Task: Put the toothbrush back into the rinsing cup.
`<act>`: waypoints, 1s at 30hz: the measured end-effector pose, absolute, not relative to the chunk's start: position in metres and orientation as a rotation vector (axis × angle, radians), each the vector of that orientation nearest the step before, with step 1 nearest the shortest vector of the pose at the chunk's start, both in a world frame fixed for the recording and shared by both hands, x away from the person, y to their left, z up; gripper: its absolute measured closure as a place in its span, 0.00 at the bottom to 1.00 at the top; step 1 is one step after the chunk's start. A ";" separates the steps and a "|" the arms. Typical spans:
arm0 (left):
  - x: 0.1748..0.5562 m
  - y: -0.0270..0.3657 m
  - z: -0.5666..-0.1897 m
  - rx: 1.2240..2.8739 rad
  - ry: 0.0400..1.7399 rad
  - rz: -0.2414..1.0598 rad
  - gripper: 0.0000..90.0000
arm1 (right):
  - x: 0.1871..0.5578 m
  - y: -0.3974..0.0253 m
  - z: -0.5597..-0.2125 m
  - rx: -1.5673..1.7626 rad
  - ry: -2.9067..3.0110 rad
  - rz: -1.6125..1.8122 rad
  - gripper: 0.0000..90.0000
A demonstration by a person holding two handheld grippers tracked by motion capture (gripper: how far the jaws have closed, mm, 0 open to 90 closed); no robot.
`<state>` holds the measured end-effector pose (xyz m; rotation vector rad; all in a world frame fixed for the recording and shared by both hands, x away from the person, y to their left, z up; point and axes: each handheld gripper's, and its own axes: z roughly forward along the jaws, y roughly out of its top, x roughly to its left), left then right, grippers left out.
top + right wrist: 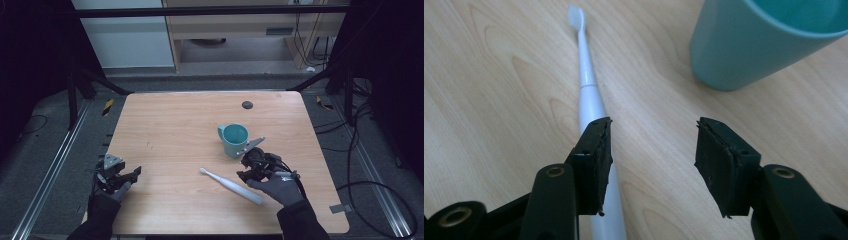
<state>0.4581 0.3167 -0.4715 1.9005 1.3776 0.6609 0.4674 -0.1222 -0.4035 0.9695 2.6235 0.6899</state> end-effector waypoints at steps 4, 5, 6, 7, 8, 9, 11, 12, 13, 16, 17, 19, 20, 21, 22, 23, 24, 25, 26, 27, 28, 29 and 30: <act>0.458 0.317 -0.471 1.902 1.378 0.661 0.36 | 0.467 -0.119 -0.410 0.962 2.651 0.663 0.54; 0.458 0.317 -0.471 1.901 1.378 0.662 0.36 | 0.467 -0.118 -0.412 0.958 2.663 0.650 0.55; 0.458 0.317 -0.471 1.902 1.377 0.661 0.36 | 0.466 -0.116 -0.415 0.945 2.682 0.622 0.55; 0.458 0.317 -0.471 1.902 1.377 0.661 0.36 | 0.466 -0.116 -0.415 0.945 2.682 0.622 0.55; 0.458 0.317 -0.471 1.901 1.377 0.661 0.36 | 0.466 -0.114 -0.418 0.938 2.694 0.608 0.55; 0.458 0.317 -0.471 1.901 1.377 0.661 0.36 | 0.466 -0.114 -0.418 0.938 2.694 0.608 0.55; 0.458 0.317 -0.471 1.897 1.377 0.661 0.36 | 0.466 -0.113 -0.420 0.940 2.705 0.599 0.55; 0.458 0.317 -0.471 1.897 1.377 0.660 0.36 | 0.466 -0.112 -0.422 0.938 2.715 0.591 0.56; 0.458 0.317 -0.471 1.897 1.377 0.660 0.36 | 0.466 -0.112 -0.422 0.938 2.715 0.591 0.56; 0.458 0.317 -0.471 1.902 1.375 0.660 0.36 | 0.466 -0.112 -0.425 0.939 2.729 0.579 0.56; 0.458 0.317 -0.471 1.902 1.375 0.660 0.36 | 0.466 -0.111 -0.428 0.935 2.741 0.569 0.57; 0.458 0.317 -0.471 1.902 1.375 0.659 0.36 | 0.466 -0.111 -0.429 0.937 2.747 0.567 0.57; 0.458 0.317 -0.471 1.902 1.375 0.658 0.36 | 0.466 -0.110 -0.432 0.935 2.763 0.556 0.58; 0.458 0.317 -0.471 1.902 1.375 0.658 0.36 | 0.465 -0.109 -0.432 0.934 2.769 0.553 0.58; 0.458 0.317 -0.471 1.903 1.375 0.659 0.36 | 0.465 -0.109 -0.433 0.933 2.777 0.548 0.58; 0.458 0.317 -0.471 1.903 1.375 0.658 0.36 | 0.465 -0.109 -0.434 0.925 2.782 0.539 0.58; 0.458 0.317 -0.471 1.904 1.376 0.659 0.36 | 0.465 -0.108 -0.435 0.918 2.787 0.537 0.58; 0.458 0.317 -0.471 1.904 1.375 0.659 0.36 | 0.466 -0.108 -0.435 0.916 2.790 0.536 0.58; 0.458 0.317 -0.471 1.904 1.376 0.659 0.36 | 0.465 -0.108 -0.436 0.913 2.797 0.531 0.59; 0.458 0.317 -0.471 1.904 1.376 0.659 0.36 | 0.465 -0.108 -0.436 0.913 2.797 0.531 0.59; 0.458 0.317 -0.471 1.904 1.375 0.657 0.36 | 0.465 -0.107 -0.437 0.910 2.807 0.521 0.59; 0.458 0.317 -0.471 1.904 1.375 0.657 0.36 | 0.465 -0.106 -0.438 0.904 2.811 0.515 0.59; 0.458 0.317 -0.471 1.904 1.375 0.657 0.36 | 0.465 -0.106 -0.439 0.905 2.815 0.512 0.59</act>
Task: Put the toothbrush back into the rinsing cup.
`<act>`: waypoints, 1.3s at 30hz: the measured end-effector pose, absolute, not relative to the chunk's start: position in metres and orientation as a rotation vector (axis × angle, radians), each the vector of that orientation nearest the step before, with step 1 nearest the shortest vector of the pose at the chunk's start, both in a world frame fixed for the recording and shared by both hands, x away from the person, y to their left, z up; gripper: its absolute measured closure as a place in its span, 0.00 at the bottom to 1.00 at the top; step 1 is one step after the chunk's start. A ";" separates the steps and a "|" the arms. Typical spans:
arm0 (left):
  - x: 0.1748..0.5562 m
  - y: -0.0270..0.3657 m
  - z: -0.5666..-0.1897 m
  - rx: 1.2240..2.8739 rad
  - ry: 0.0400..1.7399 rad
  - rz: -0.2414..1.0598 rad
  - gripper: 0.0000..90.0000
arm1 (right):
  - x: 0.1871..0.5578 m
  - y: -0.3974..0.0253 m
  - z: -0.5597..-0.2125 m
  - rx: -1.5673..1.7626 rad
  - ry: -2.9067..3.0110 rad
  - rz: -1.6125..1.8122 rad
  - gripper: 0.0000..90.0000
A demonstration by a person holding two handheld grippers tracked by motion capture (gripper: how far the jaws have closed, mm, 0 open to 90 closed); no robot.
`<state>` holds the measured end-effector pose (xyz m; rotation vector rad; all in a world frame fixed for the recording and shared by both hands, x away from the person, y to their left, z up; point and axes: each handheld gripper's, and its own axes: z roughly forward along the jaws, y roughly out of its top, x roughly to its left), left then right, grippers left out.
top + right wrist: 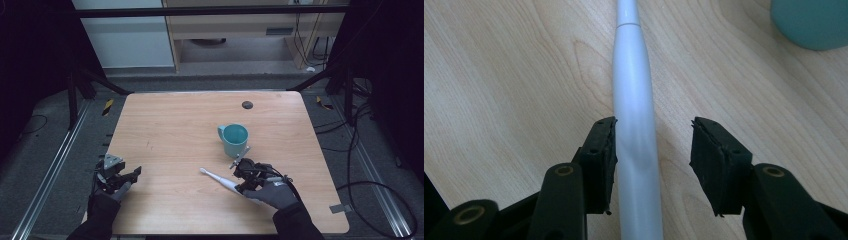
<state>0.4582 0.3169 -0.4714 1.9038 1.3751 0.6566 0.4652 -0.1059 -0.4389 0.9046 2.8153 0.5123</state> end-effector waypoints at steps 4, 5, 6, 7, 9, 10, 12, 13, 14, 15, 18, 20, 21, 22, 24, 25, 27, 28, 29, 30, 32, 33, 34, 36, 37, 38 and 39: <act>0.458 0.317 -0.472 1.906 1.374 0.655 0.36 | 0.465 -0.105 -0.442 0.905 2.830 0.495 0.60; 0.458 0.317 -0.472 1.906 1.374 0.656 0.36 | 0.465 -0.104 -0.442 0.910 2.833 0.491 0.60; 0.458 0.317 -0.472 1.907 1.374 0.656 0.36 | 0.466 -0.104 -0.444 0.903 2.843 0.488 0.60; 0.458 0.317 -0.472 1.907 1.374 0.656 0.36 | 0.466 -0.104 -0.445 0.899 2.848 0.488 0.60; 0.458 0.317 -0.472 1.907 1.375 0.656 0.36 | 0.466 -0.103 -0.446 0.899 2.851 0.480 0.61; 0.458 0.317 -0.472 1.906 1.376 0.655 0.36 | 0.466 -0.103 -0.448 0.898 2.858 0.471 0.61; 0.458 0.317 -0.472 1.906 1.375 0.656 0.36 | 0.467 -0.102 -0.450 0.896 2.862 0.464 0.62; 0.458 0.317 -0.472 1.906 1.375 0.656 0.36 | 0.467 -0.102 -0.450 0.896 2.862 0.464 0.62; 0.458 0.317 -0.472 1.908 1.376 0.655 0.36 | 0.467 -0.102 -0.452 0.899 2.869 0.459 0.63; 0.458 0.317 -0.472 1.908 1.376 0.655 0.36 | 0.467 -0.102 -0.452 0.899 2.869 0.459 0.63; 0.459 0.317 -0.472 1.908 1.376 0.655 0.36 | 0.467 -0.101 -0.455 0.896 2.878 0.442 0.64; 0.459 0.317 -0.472 1.908 1.377 0.654 0.36 | 0.468 -0.100 -0.456 0.901 2.882 0.431 0.65; 0.459 0.317 -0.472 1.908 1.377 0.654 0.36 | 0.468 -0.100 -0.456 0.901 2.882 0.431 0.65; 0.459 0.317 -0.472 1.908 1.377 0.653 0.36 | 0.469 -0.100 -0.459 0.888 2.883 0.426 0.66; 0.459 0.317 -0.472 1.908 1.377 0.654 0.36 | 0.469 -0.100 -0.461 0.885 2.886 0.422 0.66; 0.459 0.317 -0.472 1.908 1.377 0.654 0.36 | 0.469 -0.100 -0.461 0.885 2.886 0.422 0.66; 0.459 0.317 -0.472 1.909 1.377 0.654 0.36 | 0.470 -0.100 -0.462 0.886 2.895 0.420 0.67; 0.459 0.317 -0.473 1.909 1.378 0.653 0.36 | 0.469 -0.099 -0.463 0.903 2.900 0.409 0.68; 0.459 0.317 -0.473 1.909 1.378 0.653 0.36 | 0.469 -0.099 -0.463 0.903 2.900 0.409 0.68; 0.459 0.317 -0.473 1.909 1.378 0.653 0.36 | 0.470 -0.098 -0.464 0.893 2.907 0.408 0.69; 0.459 0.317 -0.472 1.909 1.378 0.654 0.36 | 0.470 -0.098 -0.465 0.891 2.911 0.400 0.71; 0.459 0.317 -0.472 1.909 1.378 0.654 0.36 | 0.470 -0.097 -0.465 0.894 2.912 0.397 0.71; 0.459 0.317 -0.472 1.910 1.378 0.654 0.36 | 0.470 -0.097 -0.466 0.888 2.913 0.396 0.72; 0.459 0.317 -0.473 1.909 1.379 0.653 0.36 | 0.470 -0.097 -0.466 0.891 2.916 0.396 0.72; 0.459 0.317 -0.473 1.909 1.379 0.653 0.36 | 0.470 -0.097 -0.466 0.891 2.916 0.396 0.72; 0.459 0.317 -0.473 1.909 1.379 0.653 0.36 | 0.471 -0.097 -0.466 0.884 2.921 0.393 0.73; 0.459 0.317 -0.473 1.909 1.379 0.653 0.36 | 0.471 -0.097 -0.466 0.884 2.921 0.393 0.73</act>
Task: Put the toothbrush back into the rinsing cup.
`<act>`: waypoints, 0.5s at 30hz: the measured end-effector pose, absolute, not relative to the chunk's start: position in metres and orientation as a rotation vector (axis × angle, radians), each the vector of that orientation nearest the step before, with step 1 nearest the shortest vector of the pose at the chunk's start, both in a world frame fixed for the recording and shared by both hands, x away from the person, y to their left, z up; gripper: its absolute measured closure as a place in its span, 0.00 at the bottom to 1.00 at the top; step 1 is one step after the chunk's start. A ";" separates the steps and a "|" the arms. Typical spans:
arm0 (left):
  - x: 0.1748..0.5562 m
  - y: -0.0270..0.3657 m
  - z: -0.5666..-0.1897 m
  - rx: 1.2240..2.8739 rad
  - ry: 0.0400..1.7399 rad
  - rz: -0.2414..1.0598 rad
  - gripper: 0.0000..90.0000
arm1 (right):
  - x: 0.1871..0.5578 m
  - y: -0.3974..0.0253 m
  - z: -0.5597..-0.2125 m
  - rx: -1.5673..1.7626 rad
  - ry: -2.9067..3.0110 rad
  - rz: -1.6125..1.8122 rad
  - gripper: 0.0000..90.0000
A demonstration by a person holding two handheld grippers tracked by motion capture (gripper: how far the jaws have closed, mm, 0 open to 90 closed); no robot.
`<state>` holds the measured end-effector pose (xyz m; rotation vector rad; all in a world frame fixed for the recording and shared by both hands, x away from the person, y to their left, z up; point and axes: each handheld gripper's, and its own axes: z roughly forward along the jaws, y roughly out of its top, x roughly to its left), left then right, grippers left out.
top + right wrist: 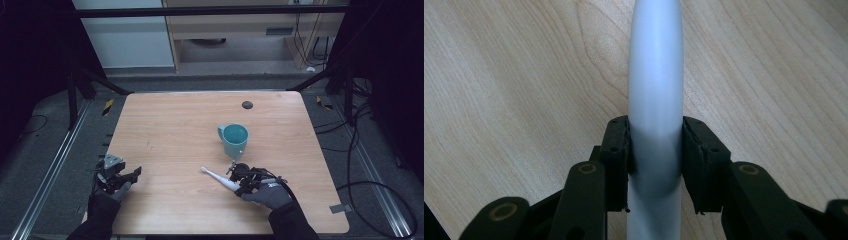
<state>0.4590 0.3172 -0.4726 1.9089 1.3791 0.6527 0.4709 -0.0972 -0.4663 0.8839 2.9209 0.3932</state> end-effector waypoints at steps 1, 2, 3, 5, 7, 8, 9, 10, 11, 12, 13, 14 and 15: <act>0.459 0.317 -0.473 1.910 1.379 0.653 0.36 | 0.471 -0.097 -0.466 0.888 2.922 0.392 0.73; 0.459 0.317 -0.473 1.910 1.379 0.653 0.36 | 0.471 -0.097 -0.466 0.888 2.922 0.391 0.73; 0.459 0.317 -0.473 1.910 1.379 0.653 0.36 | 0.471 -0.097 -0.466 0.886 2.922 0.384 0.73; 0.459 0.317 -0.473 1.910 1.378 0.653 0.36 | 0.470 -0.095 -0.467 0.892 2.919 0.371 0.73; 0.459 0.317 -0.472 1.910 1.378 0.653 0.36 | 0.470 -0.094 -0.468 0.887 2.916 0.363 0.73; 0.459 0.317 -0.472 1.910 1.378 0.653 0.36 | 0.470 -0.094 -0.468 0.890 2.913 0.356 0.73; 0.459 0.317 -0.472 1.910 1.378 0.653 0.36 | 0.470 -0.094 -0.468 0.890 2.913 0.356 0.73; 0.459 0.317 -0.472 1.910 1.379 0.653 0.36 | 0.470 -0.093 -0.468 0.890 2.913 0.352 0.73; 0.459 0.317 -0.473 1.907 1.379 0.653 0.36 | 0.471 -0.093 -0.467 0.892 2.919 0.342 0.73; 0.459 0.317 -0.473 1.908 1.379 0.652 0.36 | 0.471 -0.093 -0.467 0.892 2.919 0.342 0.73; 0.459 0.317 -0.473 1.908 1.379 0.652 0.36 | 0.471 -0.093 -0.467 0.901 2.921 0.341 0.73; 0.459 0.317 -0.473 1.908 1.379 0.652 0.36 | 0.471 -0.093 -0.467 0.899 2.921 0.339 0.73; 0.459 0.317 -0.473 1.908 1.379 0.652 0.36 | 0.471 -0.093 -0.467 0.901 2.921 0.339 0.73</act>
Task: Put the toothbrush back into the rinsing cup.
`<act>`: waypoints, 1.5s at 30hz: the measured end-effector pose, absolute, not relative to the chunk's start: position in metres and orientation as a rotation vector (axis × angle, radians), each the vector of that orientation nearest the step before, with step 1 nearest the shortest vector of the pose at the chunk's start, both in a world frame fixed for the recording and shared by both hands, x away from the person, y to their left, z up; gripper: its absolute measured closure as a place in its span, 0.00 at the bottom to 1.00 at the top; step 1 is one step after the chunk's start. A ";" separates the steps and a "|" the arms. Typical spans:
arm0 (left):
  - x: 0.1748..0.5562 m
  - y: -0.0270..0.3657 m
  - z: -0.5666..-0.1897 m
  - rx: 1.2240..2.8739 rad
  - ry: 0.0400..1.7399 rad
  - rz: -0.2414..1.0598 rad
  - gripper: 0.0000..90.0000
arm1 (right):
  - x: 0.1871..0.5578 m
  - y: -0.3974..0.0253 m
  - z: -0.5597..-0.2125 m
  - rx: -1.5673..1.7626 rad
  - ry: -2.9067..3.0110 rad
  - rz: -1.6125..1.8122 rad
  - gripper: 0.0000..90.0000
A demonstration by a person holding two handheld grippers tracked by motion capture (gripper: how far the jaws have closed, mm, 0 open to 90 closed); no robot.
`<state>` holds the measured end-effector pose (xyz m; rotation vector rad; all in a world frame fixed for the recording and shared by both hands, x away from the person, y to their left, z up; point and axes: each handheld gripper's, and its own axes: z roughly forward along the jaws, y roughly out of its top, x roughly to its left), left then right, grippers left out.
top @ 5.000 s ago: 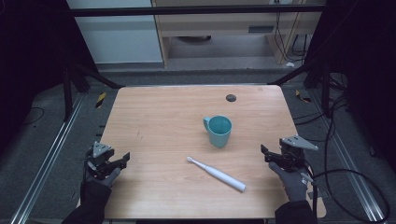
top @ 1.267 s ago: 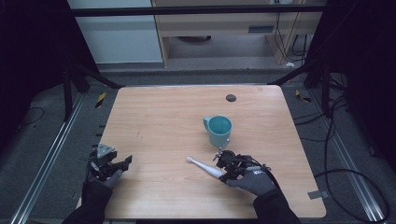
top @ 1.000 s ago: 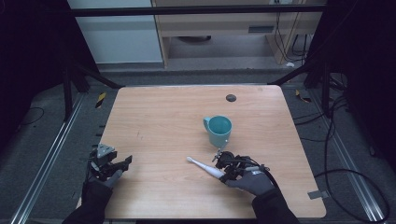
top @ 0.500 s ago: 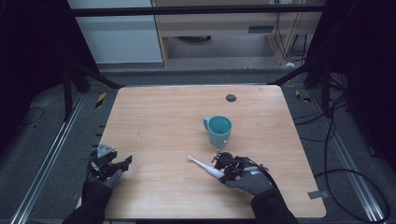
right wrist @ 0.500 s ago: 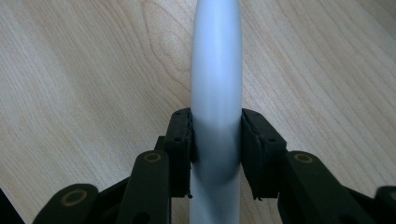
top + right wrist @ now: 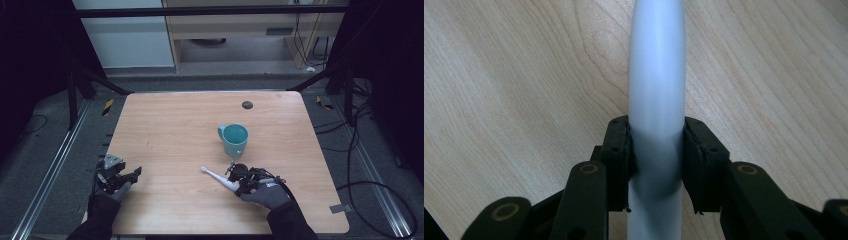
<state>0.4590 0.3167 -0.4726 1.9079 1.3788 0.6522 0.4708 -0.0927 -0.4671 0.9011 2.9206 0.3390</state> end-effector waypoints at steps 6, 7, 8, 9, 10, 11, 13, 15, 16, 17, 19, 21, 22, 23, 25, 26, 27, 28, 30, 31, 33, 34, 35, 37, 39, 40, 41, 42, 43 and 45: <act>0.459 0.317 -0.473 1.907 1.380 0.653 0.36 | 0.469 -0.096 -0.461 0.913 2.891 0.391 0.74; 0.459 0.317 -0.473 1.907 1.380 0.653 0.36 | 0.469 -0.096 -0.461 0.913 2.891 0.391 0.74; 0.459 0.317 -0.473 1.907 1.381 0.653 0.36 | 0.469 -0.097 -0.459 0.909 2.882 0.414 0.74; 0.459 0.317 -0.473 1.907 1.382 0.652 0.36 | 0.469 -0.098 -0.456 0.919 2.876 0.434 0.74; 0.460 0.317 -0.473 1.911 1.382 0.652 0.36 | 0.468 -0.100 -0.453 0.911 2.867 0.482 0.74; 0.460 0.317 -0.473 1.911 1.382 0.652 0.36 | 0.468 -0.100 -0.453 0.911 2.867 0.482 0.74; 0.460 0.317 -0.473 1.908 1.385 0.652 0.36 | 0.466 -0.102 -0.449 0.903 2.856 0.543 0.74; 0.460 0.318 -0.472 1.906 1.385 0.651 0.36 | 0.464 -0.103 -0.444 0.915 2.834 0.611 0.74; 0.460 0.318 -0.473 1.906 1.387 0.650 0.36 | 0.463 -0.105 -0.439 0.917 2.806 0.701 0.74; 0.460 0.318 -0.473 1.902 1.389 0.649 0.36 | 0.462 -0.106 -0.436 0.917 2.788 0.743 0.74; 0.461 0.317 -0.473 1.902 1.392 0.647 0.36 | 0.461 -0.108 -0.431 0.930 2.756 0.816 0.74; 0.461 0.317 -0.473 1.909 1.391 0.649 0.36 | 0.462 -0.110 -0.426 0.933 2.713 0.912 0.74; 0.461 0.317 -0.473 1.909 1.391 0.649 0.36 | 0.462 -0.110 -0.426 0.933 2.713 0.912 0.74; 0.461 0.317 -0.473 1.909 1.391 0.649 0.36 | 0.462 -0.110 -0.423 0.934 2.691 0.946 0.74; 0.461 0.317 -0.473 1.910 1.391 0.650 0.36 | 0.462 -0.111 -0.419 0.939 2.643 0.994 0.74; 0.461 0.317 -0.473 1.908 1.391 0.649 0.36 | 0.463 -0.110 -0.415 0.951 2.600 1.041 0.74; 0.461 0.317 -0.473 1.908 1.390 0.648 0.36 | 0.464 -0.110 -0.414 0.964 2.585 1.067 0.74; 0.461 0.317 -0.473 1.908 1.390 0.648 0.36 | 0.464 -0.110 -0.414 0.964 2.585 1.067 0.74; 0.461 0.317 -0.473 1.904 1.388 0.649 0.36 | 0.466 -0.109 -0.412 0.977 2.553 1.110 0.74; 0.460 0.318 -0.473 1.905 1.386 0.652 0.36 | 0.469 -0.107 -0.410 0.990 2.525 1.151 0.74; 0.459 0.318 -0.472 1.902 1.383 0.654 0.36 | 0.472 -0.105 -0.408 1.003 2.498 1.177 0.74; 0.459 0.318 -0.472 1.902 1.382 0.654 0.36 | 0.473 -0.104 -0.407 1.011 2.482 1.191 0.74; 0.459 0.318 -0.472 1.902 1.382 0.654 0.36 | 0.474 -0.104 -0.406 1.018 2.467 1.202 0.74; 0.459 0.318 -0.472 1.903 1.382 0.652 0.36 | 0.476 -0.103 -0.405 1.022 2.443 1.223 0.74; 0.460 0.318 -0.473 1.905 1.381 0.649 0.36 | 0.478 -0.102 -0.402 1.037 2.399 1.256 0.74; 0.460 0.318 -0.473 1.905 1.381 0.649 0.36 | 0.479 -0.102 -0.401 1.042 2.380 1.264 0.74; 0.460 0.318 -0.473 1.903 1.382 0.649 0.36 | 0.480 -0.101 -0.398 1.051 2.341 1.277 0.74; 0.460 0.318 -0.473 1.902 1.383 0.648 0.36 | 0.482 -0.101 -0.394 1.072 2.281 1.318 0.74; 0.460 0.318 -0.473 1.902 1.383 0.648 0.36 | 0.483 -0.102 -0.392 1.078 2.257 1.332 0.74; 0.460 0.318 -0.473 1.901 1.384 0.647 0.36 | 0.484 -0.102 -0.390 1.088 2.225 1.351 0.74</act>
